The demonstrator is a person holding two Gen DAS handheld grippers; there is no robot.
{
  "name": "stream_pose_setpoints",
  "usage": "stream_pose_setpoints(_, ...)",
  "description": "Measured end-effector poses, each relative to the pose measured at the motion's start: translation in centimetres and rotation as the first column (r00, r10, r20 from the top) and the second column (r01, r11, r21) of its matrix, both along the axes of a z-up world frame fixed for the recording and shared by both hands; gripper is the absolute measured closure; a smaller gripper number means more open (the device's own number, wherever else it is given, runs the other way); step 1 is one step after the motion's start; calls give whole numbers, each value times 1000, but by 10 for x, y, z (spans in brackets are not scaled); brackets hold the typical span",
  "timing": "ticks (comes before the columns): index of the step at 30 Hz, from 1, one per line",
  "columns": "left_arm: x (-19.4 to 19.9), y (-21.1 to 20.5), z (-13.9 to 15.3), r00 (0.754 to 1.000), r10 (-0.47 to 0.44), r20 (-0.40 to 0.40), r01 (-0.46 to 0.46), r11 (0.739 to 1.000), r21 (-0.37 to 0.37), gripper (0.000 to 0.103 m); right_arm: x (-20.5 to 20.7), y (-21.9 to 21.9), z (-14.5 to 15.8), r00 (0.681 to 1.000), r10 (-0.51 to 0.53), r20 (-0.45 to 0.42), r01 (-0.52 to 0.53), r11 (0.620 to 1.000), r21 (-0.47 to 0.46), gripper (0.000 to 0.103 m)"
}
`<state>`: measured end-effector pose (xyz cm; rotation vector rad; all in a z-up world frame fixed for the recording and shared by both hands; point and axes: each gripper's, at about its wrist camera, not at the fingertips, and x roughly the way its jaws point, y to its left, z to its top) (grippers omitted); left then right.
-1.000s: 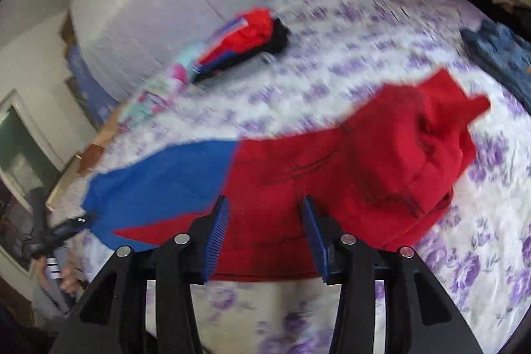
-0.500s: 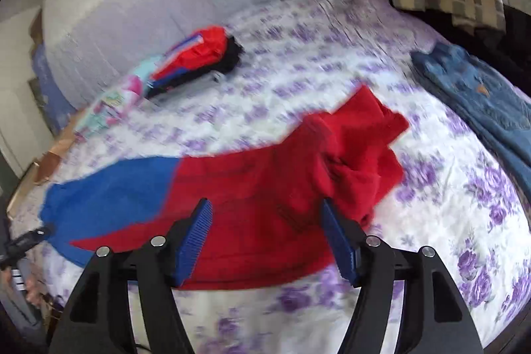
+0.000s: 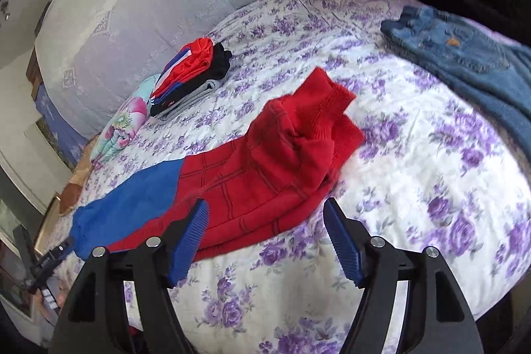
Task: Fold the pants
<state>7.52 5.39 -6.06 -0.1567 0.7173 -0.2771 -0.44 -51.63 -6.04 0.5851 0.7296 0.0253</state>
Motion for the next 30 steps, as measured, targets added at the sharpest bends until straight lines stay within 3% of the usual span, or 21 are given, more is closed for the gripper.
stream_pose_setpoints(8, 7, -17, -12, 999, -27, -40, 28, 999, 20, 16, 8, -26, -22, 998, -66, 15, 60, 965, 256, 31)
stream_pose_setpoints(14, 11, -19, -10, 999, -24, -42, 24, 1000, 4, 16, 20, -38, -25, 996, -86, 3, 81, 942, 325, 31)
stream_pose_setpoints(20, 13, -29, -5, 999, -37, -19, 36, 999, -9, 15, 22, -41, -24, 994, -109, 1, 105, 959, 262, 32)
stream_pose_setpoints(23, 17, -40, -4, 999, -41, 1, 41, 999, 13, 13, 36, -33, -22, 990, -136, 30, 129, 978, 166, 33)
stream_pose_setpoints(24, 18, -43, -5, 999, -35, 4, 35, 999, 39, 13, 37, -32, -22, 989, -145, 38, 139, 981, 138, 39)
stream_pose_setpoints(25, 20, -46, -9, 1000, -11, 3, 11, 997, 79, 13, 38, -31, -22, 987, -158, 38, 153, 983, 100, 52)
stream_pose_setpoints(26, 22, -48, -13, 1000, 17, -4, -16, 993, 116, 13, 38, -30, -23, 988, -150, 32, 148, 987, 57, 56)
stream_pose_setpoints(27, 24, -48, -16, 999, 34, -13, -32, 990, 139, 13, 37, -31, -23, 992, -122, 29, 121, 992, 32, 57)
stream_pose_setpoints(30, 21, -41, -15, 999, 32, -10, -31, 994, 106, 13, 16, -37, -13, 996, -94, 7, 94, 996, -11, 51)
